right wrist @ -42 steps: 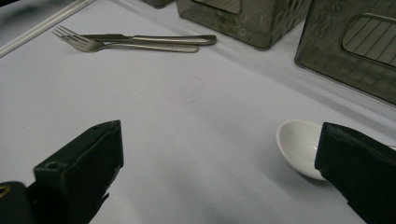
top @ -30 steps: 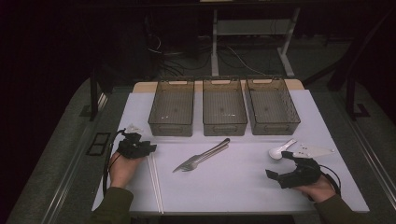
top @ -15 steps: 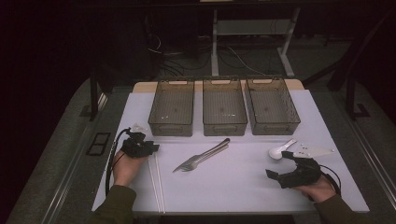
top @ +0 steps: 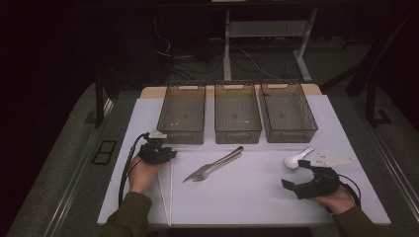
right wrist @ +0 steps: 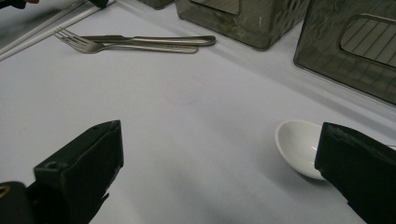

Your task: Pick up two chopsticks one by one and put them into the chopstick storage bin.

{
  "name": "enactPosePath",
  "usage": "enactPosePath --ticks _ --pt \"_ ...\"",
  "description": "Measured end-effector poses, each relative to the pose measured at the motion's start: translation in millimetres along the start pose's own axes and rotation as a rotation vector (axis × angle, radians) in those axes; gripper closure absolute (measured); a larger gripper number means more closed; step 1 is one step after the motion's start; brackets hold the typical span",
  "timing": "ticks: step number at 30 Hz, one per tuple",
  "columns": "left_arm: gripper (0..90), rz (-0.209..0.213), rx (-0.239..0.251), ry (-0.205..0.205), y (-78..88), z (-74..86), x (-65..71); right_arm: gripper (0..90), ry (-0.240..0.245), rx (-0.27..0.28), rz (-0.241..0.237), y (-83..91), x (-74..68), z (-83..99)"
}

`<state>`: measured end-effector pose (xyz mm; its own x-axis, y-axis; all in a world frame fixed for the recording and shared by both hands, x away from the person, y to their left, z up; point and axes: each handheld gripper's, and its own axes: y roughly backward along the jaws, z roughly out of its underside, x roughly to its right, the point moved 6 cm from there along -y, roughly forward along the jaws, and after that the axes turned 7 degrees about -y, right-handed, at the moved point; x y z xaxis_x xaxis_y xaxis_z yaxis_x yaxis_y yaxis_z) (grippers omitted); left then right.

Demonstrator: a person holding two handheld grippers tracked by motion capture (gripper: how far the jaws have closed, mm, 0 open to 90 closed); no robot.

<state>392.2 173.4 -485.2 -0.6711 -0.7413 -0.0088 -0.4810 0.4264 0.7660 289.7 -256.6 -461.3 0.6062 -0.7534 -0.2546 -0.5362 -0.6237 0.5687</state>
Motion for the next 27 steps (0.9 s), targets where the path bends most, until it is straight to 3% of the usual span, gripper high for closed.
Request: enactPosePath --ticks 17,27 --pt "70.5 0.049 0.007 -0.061 -21.5 -24.5 28.1 1.1 0.002 0.005 -0.001 0.6 0.6 -0.4" --pt "66.6 0.053 0.014 -0.076 -19.1 -26.7 29.4 1.1 0.006 0.010 -0.003 0.9 0.8 -0.7"
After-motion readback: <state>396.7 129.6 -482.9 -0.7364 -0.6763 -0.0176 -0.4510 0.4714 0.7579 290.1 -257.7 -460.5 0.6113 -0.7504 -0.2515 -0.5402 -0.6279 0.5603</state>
